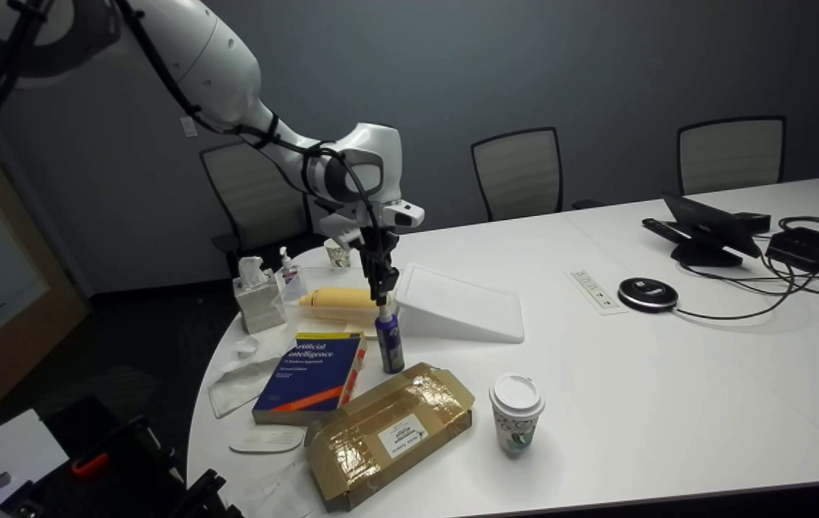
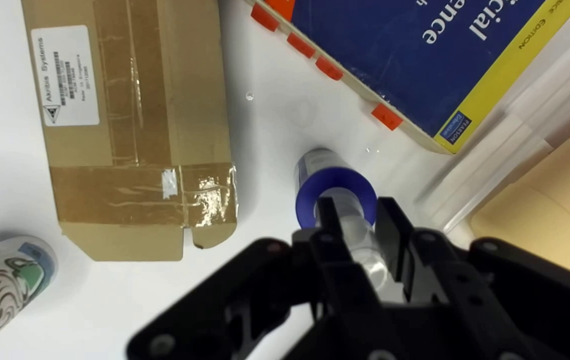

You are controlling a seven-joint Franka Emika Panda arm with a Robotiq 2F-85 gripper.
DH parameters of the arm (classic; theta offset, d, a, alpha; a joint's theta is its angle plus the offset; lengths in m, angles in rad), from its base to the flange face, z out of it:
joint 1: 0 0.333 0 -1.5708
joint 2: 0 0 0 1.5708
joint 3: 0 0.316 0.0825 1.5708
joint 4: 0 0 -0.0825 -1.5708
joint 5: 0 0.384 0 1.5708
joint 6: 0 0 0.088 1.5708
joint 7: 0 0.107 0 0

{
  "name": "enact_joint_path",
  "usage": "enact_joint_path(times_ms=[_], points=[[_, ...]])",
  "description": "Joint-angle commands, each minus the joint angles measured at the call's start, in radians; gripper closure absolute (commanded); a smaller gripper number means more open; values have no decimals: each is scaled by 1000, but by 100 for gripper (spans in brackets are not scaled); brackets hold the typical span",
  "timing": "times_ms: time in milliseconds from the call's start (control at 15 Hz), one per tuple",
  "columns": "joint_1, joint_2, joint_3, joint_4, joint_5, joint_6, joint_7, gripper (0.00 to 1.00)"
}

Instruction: Put the clear lid on the blue bottle.

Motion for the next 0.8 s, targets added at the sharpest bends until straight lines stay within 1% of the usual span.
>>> enact_joint_path(times_ms=[0, 200, 733], points=[[-2, 9, -2, -24, 6, 32, 0, 94], [-5, 31, -3, -22, 7, 37, -4, 94], [-10, 37, -1, -20, 9, 61, -14, 94]])
